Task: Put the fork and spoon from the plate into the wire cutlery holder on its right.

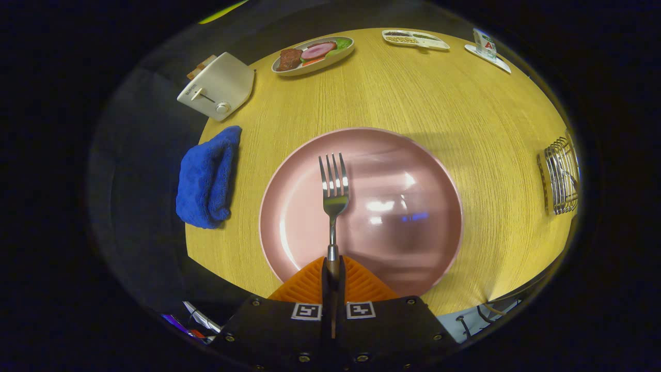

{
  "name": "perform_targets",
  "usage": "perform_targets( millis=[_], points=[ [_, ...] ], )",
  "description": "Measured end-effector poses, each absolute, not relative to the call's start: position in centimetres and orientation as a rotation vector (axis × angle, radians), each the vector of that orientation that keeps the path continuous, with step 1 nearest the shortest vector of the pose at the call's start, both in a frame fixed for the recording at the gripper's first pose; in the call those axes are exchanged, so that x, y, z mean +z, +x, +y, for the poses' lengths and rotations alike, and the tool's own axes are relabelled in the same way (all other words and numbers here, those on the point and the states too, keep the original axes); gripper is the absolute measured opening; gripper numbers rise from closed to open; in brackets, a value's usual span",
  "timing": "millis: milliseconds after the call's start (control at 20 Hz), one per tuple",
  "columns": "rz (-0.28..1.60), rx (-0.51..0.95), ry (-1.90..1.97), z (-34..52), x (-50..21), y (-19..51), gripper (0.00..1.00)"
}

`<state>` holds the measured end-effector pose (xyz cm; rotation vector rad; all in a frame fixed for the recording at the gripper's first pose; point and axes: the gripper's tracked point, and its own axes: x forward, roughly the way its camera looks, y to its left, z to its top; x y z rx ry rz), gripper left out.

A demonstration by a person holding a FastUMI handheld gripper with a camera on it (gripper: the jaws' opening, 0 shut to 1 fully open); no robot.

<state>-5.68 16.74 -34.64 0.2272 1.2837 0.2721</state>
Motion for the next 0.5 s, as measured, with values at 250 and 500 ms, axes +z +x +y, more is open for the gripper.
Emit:
perform_targets(
  millis=[250,500],
  points=[
    [1.235,0.215,0.304,13.7,-32.9,-4.0,0.03],
    [1.194,0.138,0.386,10.3,-31.8,-3.1,0.03]
  ],
)
